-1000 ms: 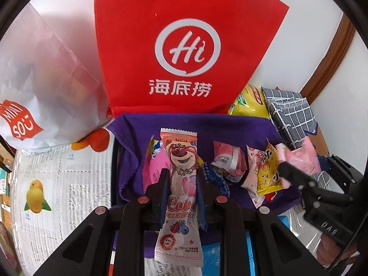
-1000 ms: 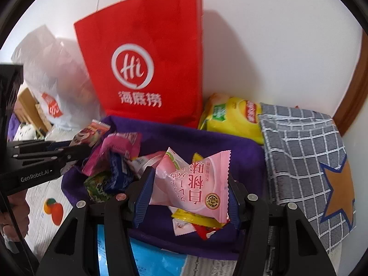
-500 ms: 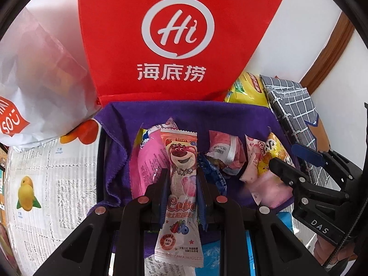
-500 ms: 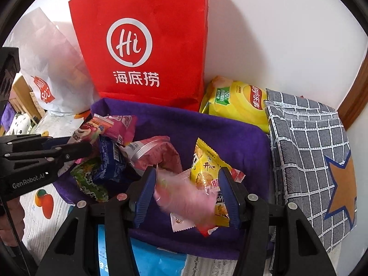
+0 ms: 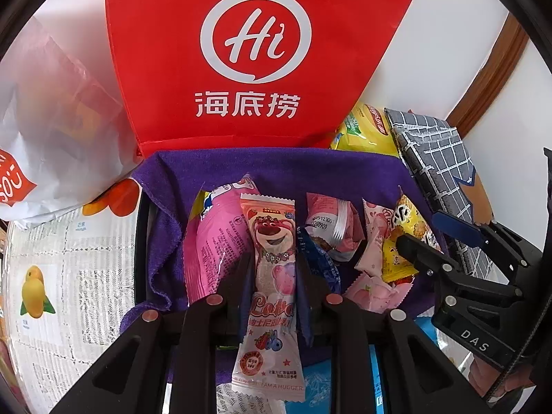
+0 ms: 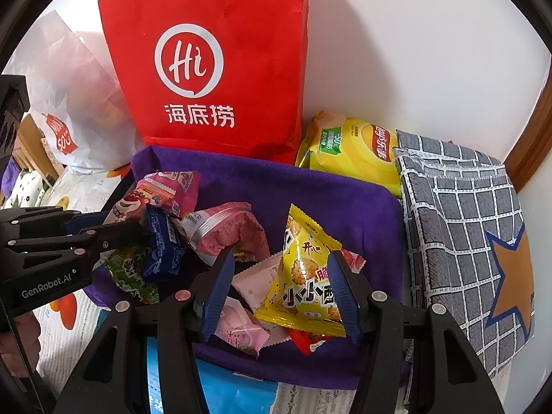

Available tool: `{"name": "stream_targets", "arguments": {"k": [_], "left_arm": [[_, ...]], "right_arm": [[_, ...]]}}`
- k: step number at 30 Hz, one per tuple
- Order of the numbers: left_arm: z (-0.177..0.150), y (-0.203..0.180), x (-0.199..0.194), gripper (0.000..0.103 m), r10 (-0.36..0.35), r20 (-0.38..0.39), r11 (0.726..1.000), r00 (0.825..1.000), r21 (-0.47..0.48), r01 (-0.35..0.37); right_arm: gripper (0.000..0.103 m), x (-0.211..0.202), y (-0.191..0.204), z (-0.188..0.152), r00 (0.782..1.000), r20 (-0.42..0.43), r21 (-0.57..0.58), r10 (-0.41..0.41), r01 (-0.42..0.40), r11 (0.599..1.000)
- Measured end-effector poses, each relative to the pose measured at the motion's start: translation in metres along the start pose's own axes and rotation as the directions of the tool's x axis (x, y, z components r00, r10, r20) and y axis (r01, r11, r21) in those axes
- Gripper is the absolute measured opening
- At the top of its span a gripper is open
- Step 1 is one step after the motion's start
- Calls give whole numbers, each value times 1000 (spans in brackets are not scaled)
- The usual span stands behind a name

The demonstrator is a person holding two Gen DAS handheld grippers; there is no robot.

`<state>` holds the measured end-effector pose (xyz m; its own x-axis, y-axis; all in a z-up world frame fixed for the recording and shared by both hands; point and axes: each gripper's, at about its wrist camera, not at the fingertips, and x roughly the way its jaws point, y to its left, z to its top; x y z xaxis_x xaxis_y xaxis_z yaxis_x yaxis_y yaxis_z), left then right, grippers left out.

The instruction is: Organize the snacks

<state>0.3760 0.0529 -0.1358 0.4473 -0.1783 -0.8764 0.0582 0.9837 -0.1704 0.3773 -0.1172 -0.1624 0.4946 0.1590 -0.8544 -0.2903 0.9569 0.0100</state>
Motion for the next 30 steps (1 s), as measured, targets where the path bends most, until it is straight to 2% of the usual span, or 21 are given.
{"name": "stream_targets", "arguments": {"k": [12,14,16,17,19,23,30], "left_arm": [[0,-4,0,23,2,13,1000,1000,15,-3],[1,-3,-1,25,-5,15,1000,1000,6,5],[2,-1,-4,32,-19,16,1000,1000,-1,19],[3,-1,-6,46,-22,16,1000,1000,-3,22],[4,0,-11,59,-13,30,1000,999,-2,13],[6,0,-24,62,-17,46,1000,999,-4,17],[4,-8,-51,64,-13,79,1000,997,25,11]], "right_arm": [[56,5,1,0,1000,-10,-2,-22,22,1000],[61,3,0,0,1000,-9,6,-19,19,1000],[66,-1,-2,2,1000,6,21,-12,12,1000],[69,-4,-3,2,1000,15,27,-10,9,1000],[72,-10,-3,3,1000,27,34,-10,9,999],[77,-24,-2,6,999,43,30,-20,19,999],[79,-55,5,2,997,76,52,-22,19,998]]}}
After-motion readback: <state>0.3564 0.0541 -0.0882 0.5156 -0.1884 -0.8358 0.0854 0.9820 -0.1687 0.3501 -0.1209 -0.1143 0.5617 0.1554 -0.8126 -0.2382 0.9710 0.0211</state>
